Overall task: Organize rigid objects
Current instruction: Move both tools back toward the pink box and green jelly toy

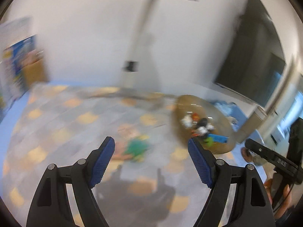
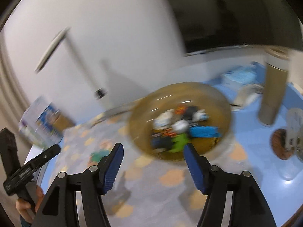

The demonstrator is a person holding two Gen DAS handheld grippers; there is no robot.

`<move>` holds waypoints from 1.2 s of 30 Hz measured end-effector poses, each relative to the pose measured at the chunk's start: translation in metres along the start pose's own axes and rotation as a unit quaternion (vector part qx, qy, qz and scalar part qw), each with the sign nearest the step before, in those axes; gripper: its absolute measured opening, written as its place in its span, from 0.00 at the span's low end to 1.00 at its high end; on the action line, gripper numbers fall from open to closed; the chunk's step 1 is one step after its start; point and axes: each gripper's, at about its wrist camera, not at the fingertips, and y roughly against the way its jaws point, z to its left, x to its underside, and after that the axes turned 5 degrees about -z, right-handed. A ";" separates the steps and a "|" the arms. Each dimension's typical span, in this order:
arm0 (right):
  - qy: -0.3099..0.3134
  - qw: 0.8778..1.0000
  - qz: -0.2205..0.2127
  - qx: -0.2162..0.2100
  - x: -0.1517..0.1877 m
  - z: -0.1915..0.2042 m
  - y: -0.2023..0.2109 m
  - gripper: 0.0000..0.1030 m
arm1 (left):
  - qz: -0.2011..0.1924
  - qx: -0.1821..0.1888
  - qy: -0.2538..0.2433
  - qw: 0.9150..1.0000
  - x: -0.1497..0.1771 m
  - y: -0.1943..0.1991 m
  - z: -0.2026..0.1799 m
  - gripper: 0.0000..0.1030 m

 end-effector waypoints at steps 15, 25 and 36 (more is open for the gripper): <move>0.068 0.992 0.108 0.024 0.119 0.052 -0.100 0.87 | 0.052 -0.123 0.010 0.991 0.096 -0.027 0.098 0.89; 0.138 0.979 0.131 0.075 0.128 0.068 -0.118 0.96 | 0.105 -0.184 -0.065 0.975 0.111 -0.044 0.071 0.91; 0.151 0.976 0.141 0.076 0.128 0.072 -0.123 1.00 | 0.112 -0.183 -0.066 0.974 0.111 -0.046 0.074 0.97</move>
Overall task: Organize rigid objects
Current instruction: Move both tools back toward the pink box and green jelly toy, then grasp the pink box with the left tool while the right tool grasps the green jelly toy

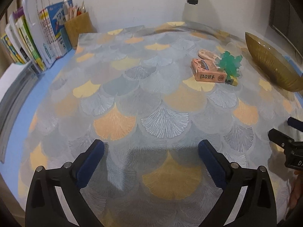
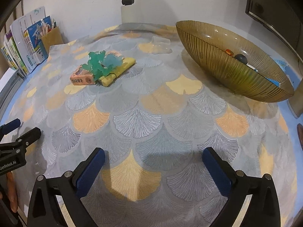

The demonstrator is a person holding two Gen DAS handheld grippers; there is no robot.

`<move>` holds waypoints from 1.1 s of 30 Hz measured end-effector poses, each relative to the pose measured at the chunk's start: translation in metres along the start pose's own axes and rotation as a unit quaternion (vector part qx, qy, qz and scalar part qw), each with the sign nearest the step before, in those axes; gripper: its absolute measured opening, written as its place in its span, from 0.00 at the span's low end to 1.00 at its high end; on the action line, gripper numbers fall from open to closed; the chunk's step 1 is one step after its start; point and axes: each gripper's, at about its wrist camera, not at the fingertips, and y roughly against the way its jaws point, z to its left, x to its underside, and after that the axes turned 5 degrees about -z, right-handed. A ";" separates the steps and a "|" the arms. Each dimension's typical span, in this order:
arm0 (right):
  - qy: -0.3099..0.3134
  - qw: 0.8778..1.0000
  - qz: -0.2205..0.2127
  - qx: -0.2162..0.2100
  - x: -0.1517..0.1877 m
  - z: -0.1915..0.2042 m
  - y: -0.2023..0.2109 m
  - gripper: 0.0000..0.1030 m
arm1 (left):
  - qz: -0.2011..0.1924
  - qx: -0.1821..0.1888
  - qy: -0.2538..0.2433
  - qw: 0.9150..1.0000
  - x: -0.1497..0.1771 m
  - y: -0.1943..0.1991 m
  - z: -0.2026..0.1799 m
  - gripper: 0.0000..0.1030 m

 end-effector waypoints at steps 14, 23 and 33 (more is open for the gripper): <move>0.001 1.000 0.000 0.001 0.000 0.001 0.000 1.00 | 0.001 -0.001 0.000 1.000 0.002 0.000 -0.002 0.98; -0.021 0.996 0.066 -0.054 -0.024 0.008 0.013 1.00 | 0.018 0.091 -0.061 0.994 -0.024 0.003 -0.010 0.98; -0.001 0.998 0.024 -0.058 -0.116 0.049 -0.028 0.74 | 0.013 0.102 -0.124 0.987 -0.077 -0.033 -0.035 0.98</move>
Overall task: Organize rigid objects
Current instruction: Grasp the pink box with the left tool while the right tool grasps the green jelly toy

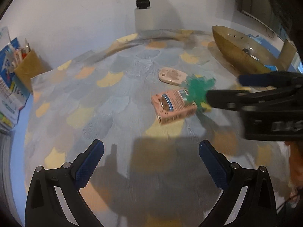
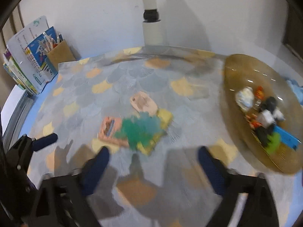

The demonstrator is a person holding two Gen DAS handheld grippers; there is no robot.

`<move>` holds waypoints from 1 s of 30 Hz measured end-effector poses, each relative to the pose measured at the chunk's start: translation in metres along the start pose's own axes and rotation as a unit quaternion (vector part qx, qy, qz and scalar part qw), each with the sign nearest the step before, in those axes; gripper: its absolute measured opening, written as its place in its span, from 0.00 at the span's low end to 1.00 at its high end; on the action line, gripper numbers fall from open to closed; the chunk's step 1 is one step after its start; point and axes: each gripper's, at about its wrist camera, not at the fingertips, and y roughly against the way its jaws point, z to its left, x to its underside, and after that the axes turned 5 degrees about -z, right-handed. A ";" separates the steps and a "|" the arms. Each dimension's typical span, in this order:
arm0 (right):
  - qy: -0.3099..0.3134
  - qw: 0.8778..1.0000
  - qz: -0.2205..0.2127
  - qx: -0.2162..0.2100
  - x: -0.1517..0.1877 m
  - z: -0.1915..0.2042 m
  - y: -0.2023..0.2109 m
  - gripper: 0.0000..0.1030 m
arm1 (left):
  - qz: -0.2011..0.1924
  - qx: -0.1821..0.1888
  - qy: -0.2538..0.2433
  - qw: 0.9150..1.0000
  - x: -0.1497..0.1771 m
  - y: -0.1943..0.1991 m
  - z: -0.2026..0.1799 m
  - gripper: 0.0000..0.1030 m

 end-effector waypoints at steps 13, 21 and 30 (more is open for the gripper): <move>-0.039 0.992 -0.071 0.093 0.042 -0.038 0.002 0.42 | -0.022 0.025 0.043 0.999 -0.028 -0.030 -0.015 0.98; -0.065 0.995 -0.070 0.041 0.059 -0.048 -0.006 0.56 | -0.007 0.005 0.056 0.998 -0.041 -0.061 -0.011 0.97; -0.055 0.996 -0.061 0.041 0.059 -0.045 -0.009 0.76 | 0.001 -0.012 0.064 0.998 -0.026 -0.049 0.012 0.73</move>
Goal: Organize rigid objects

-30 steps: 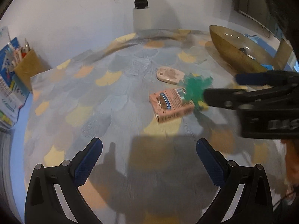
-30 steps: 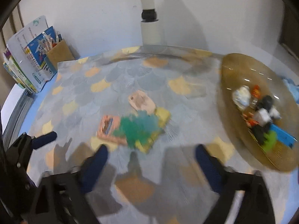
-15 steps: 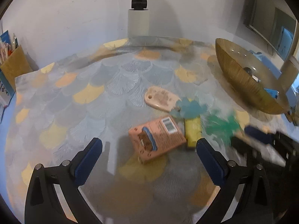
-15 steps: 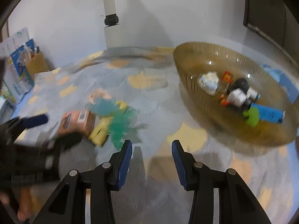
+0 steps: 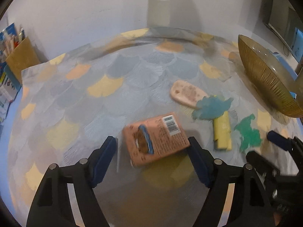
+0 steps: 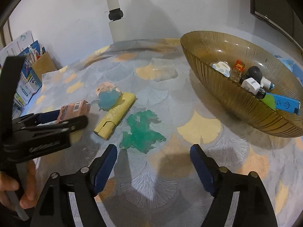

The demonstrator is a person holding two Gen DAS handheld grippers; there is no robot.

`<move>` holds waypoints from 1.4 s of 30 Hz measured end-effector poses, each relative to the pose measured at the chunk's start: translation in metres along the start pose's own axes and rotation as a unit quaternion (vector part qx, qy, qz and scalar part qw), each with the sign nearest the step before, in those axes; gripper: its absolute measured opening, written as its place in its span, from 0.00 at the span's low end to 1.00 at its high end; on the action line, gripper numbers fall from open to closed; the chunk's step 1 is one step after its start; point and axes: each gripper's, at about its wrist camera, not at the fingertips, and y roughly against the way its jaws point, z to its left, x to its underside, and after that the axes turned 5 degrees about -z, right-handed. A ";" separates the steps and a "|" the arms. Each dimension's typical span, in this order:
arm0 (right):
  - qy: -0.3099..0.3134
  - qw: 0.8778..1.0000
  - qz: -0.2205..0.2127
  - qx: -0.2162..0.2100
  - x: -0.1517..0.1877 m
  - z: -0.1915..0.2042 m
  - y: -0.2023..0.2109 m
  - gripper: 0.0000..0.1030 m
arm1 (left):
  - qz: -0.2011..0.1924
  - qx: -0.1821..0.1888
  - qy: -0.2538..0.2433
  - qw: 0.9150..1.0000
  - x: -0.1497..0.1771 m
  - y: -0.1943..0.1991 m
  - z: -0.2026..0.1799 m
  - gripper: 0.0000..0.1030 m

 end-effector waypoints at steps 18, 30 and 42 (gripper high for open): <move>-0.004 0.998 -0.005 -0.055 0.002 -0.014 0.026 0.37 | -0.012 0.046 0.071 0.996 0.049 0.047 -0.001 0.53; 0.027 0.998 -0.032 -0.049 0.054 -0.039 0.067 0.37 | -0.005 0.013 0.076 0.997 0.088 0.075 -0.040 0.57; 0.021 0.998 -0.035 -0.052 0.056 -0.040 0.067 0.37 | -0.007 0.084 0.029 0.996 0.087 0.101 -0.055 0.67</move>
